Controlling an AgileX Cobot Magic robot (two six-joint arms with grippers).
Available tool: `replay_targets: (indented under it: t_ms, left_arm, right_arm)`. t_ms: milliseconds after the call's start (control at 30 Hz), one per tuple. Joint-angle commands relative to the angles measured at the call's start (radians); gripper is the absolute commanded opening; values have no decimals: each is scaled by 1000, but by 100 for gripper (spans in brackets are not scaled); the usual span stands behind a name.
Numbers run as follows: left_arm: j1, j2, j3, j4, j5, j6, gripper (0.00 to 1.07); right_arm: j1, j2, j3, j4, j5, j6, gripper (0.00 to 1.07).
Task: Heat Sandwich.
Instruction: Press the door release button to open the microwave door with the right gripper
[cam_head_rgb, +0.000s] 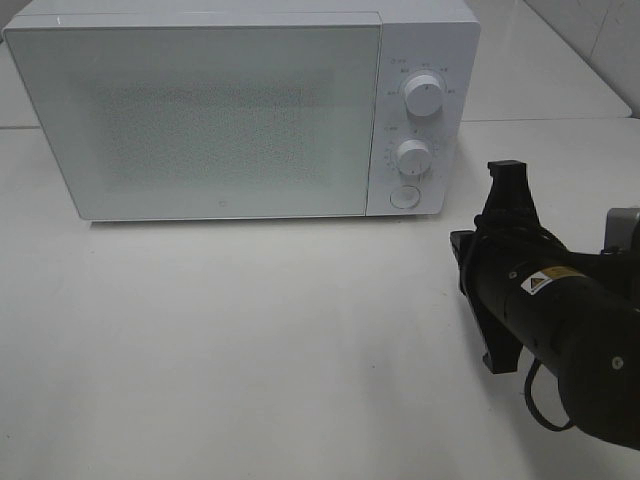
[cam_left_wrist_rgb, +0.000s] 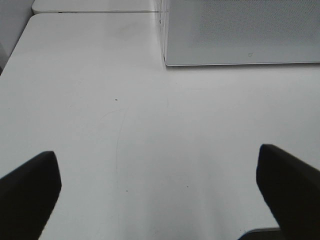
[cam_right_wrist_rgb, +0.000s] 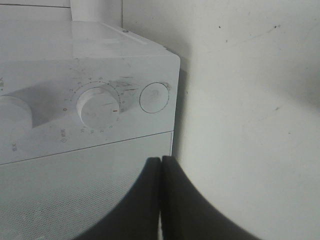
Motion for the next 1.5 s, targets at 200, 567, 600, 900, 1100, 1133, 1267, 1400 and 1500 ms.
replay_targets:
  t_ms: [200,567,600,900,1100,1133,1267,1400,1500]
  left_arm:
    - [3,-20,3,-4,-13,-1,101]
    - [3,-20,3,-4,-13,-1,101]
    - [3,-20,3,-4,-13,-1,101]
    - [3,-20,3,-4,-13,-1,101]
    - [3,-20,3,-4,-13,-1,101]
    - [3,-20,3,-4,-13,-1,101]
    - [3,-20,3,-4,-13,-1,101]
    - [3,-20,3,-4,-13,-1,101]
    - [3,-20,3,-4,-13,-1,101]
  right_arm:
    - [-2,27,-36,-3,-11,23,0]
    - [-50,118,-129,-24,11,30,0]
    - [-73,131,-146,-48,33,28,0]
    - [-133,199,-238,-90,93,27,0]
    - [-180,252,-304,-132,111,27,0]
    - [-180,252,-304,-132,111,27,0]
    - [-210,276,-345,-146,127,22,0]
    - [-223,309,-371,-152,135,11,0]
    - [-226,344,-398,-162,148,22,0]
